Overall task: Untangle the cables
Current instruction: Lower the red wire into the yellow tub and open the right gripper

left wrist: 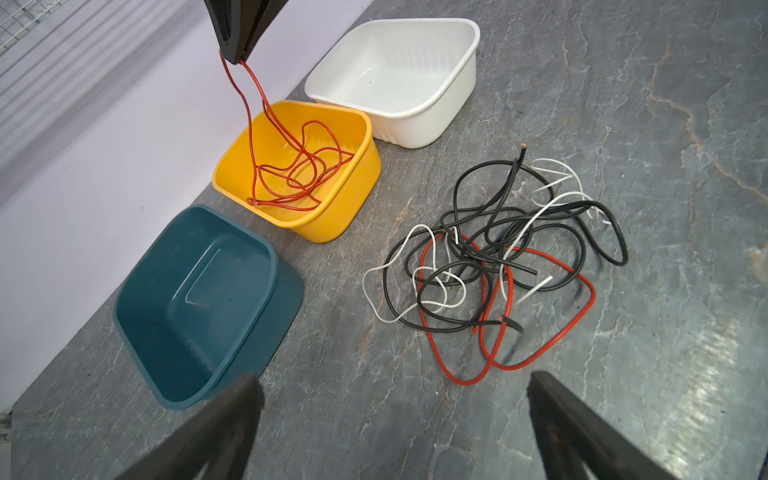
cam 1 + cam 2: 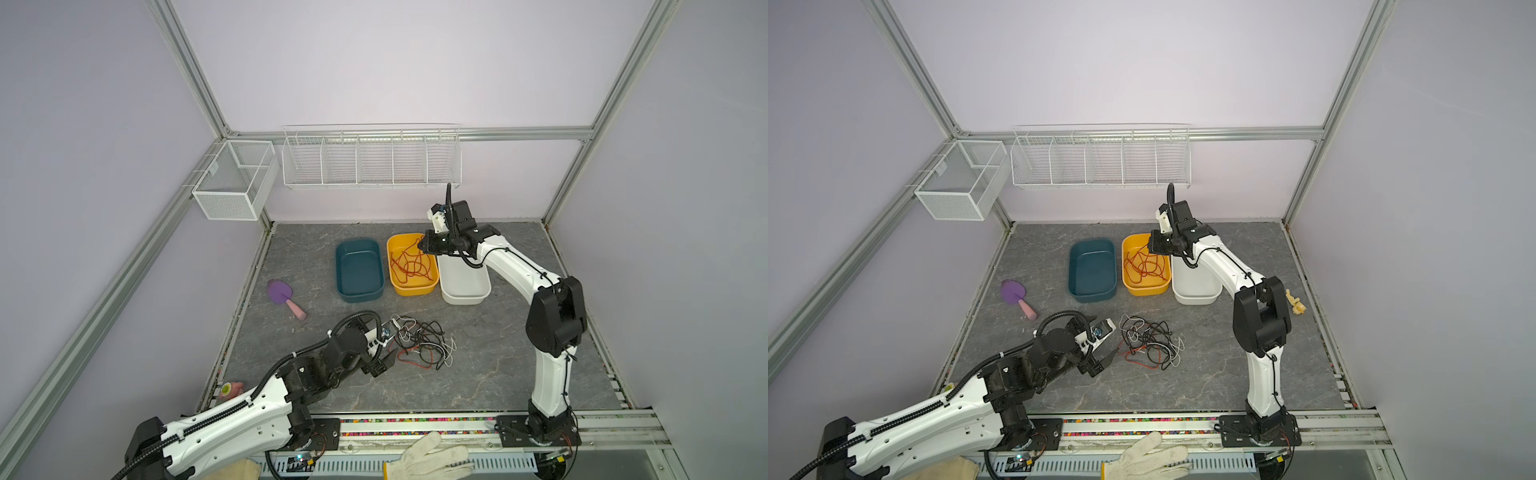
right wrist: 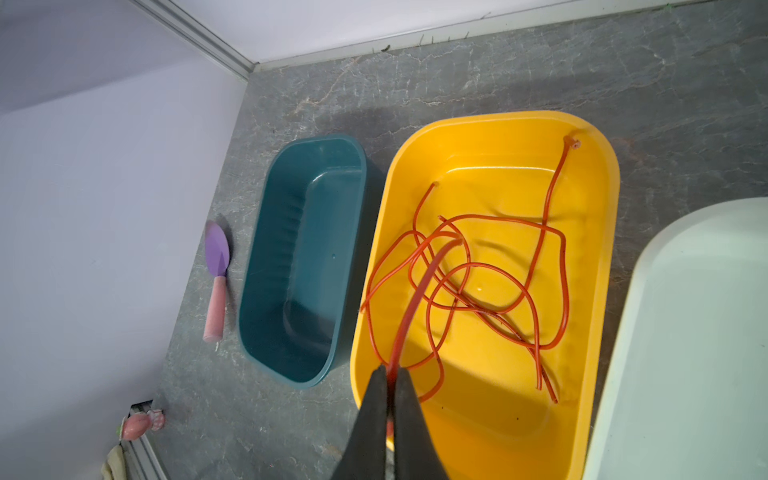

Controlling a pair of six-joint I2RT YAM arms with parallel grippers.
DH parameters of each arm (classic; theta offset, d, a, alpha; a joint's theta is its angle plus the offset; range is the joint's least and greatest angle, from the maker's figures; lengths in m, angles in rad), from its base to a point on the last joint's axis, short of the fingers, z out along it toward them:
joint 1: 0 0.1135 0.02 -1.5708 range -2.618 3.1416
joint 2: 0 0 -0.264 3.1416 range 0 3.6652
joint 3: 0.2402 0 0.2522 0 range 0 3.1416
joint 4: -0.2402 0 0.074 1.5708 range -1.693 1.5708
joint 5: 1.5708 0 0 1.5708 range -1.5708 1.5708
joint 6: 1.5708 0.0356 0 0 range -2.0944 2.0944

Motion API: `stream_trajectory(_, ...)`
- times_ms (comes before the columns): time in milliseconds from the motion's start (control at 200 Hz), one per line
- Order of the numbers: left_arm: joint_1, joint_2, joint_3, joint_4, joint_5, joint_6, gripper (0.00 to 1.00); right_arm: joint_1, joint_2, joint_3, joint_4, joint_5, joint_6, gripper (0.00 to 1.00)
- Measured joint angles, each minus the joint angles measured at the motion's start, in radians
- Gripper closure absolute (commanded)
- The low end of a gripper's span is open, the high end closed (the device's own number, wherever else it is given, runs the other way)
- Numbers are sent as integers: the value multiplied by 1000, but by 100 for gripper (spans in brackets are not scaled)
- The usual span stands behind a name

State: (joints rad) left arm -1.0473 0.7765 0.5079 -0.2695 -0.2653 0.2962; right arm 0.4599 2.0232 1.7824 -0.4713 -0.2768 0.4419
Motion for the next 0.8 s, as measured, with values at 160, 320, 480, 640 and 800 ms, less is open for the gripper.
stream_trajectory(160, 0, 3, -6, 1, 1, 4, 1, 0, 63, 2, -17, 22, 8, 93)
stream_trajectory(320, 0, 15, -6, 3, 2, 4, 1, 0, 114, 13, -43, 34, 15, 93)
stream_trajectory(480, 0, 18, -6, 3, 3, 4, 1, 0, 143, 23, -72, 68, 19, 93)
stream_trajectory(640, 0, 19, -6, 3, 4, 4, 1, 1, 156, 33, -111, 136, 26, 93)
stream_trajectory(800, 0, 28, -6, 3, 4, 4, 1, 4, 156, 35, -143, 206, 34, 93)
